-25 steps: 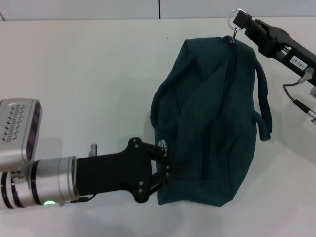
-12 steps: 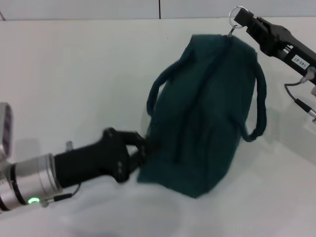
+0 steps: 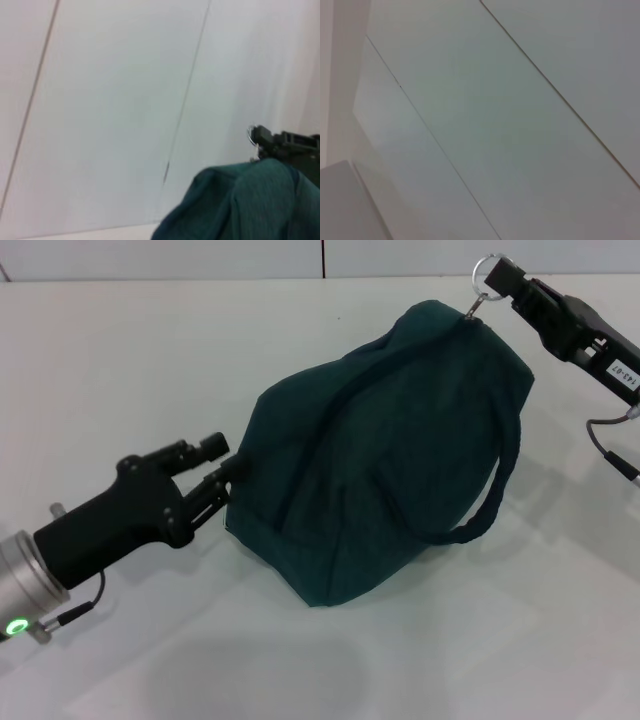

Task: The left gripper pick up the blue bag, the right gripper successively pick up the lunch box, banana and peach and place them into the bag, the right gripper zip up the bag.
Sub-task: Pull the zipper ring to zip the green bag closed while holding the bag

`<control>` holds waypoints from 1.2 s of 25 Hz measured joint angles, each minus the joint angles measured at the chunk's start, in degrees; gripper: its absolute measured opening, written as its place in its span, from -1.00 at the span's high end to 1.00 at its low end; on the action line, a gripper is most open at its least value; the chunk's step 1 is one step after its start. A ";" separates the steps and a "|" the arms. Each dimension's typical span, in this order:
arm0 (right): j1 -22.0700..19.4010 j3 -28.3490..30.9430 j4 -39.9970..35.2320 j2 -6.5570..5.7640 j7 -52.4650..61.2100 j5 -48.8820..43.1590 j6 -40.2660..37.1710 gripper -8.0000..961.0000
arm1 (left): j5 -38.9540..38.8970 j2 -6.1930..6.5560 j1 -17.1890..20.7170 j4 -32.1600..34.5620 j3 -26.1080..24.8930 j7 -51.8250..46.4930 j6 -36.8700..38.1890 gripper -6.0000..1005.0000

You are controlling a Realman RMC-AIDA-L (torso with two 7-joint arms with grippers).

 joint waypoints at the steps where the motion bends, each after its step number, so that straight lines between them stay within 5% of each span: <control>1: -0.01 0.00 0.00 0.00 0.04 0.00 0.05 0.96 | -0.34 0.00 -0.04 0.02 -0.27 -0.05 0.17 0.71; 3: -0.01 -0.01 0.05 0.00 0.11 0.00 0.26 0.96 | -1.93 0.04 -0.14 0.99 -0.44 -0.37 1.25 0.68; 6: 0.00 -0.01 0.10 0.00 0.13 0.00 0.56 0.96 | -2.55 0.06 -0.31 5.45 -0.10 -3.52 2.26 0.36; 12: 0.07 -0.01 0.20 -0.01 0.15 0.03 1.17 0.96 | 3.26 0.09 -3.51 24.07 0.32 -21.07 1.82 -0.10; 15: 0.18 -0.01 0.23 -0.01 0.12 0.06 1.69 0.96 | 10.16 0.08 -7.53 37.35 1.18 -36.27 1.78 -0.61; 19: 0.36 -0.02 0.25 0.00 -0.11 0.08 2.37 0.96 | 19.01 0.05 -12.66 53.40 6.92 -56.04 1.27 -0.72; 24: 0.49 0.04 0.25 0.00 -0.22 0.09 2.48 0.96 | 28.79 -0.04 -15.57 74.27 22.40 -77.26 0.23 -0.77; 30: 0.51 0.01 0.25 0.00 -0.08 0.08 2.40 0.96 | 36.78 -0.16 -15.73 82.66 32.86 -88.64 -4.71 -0.76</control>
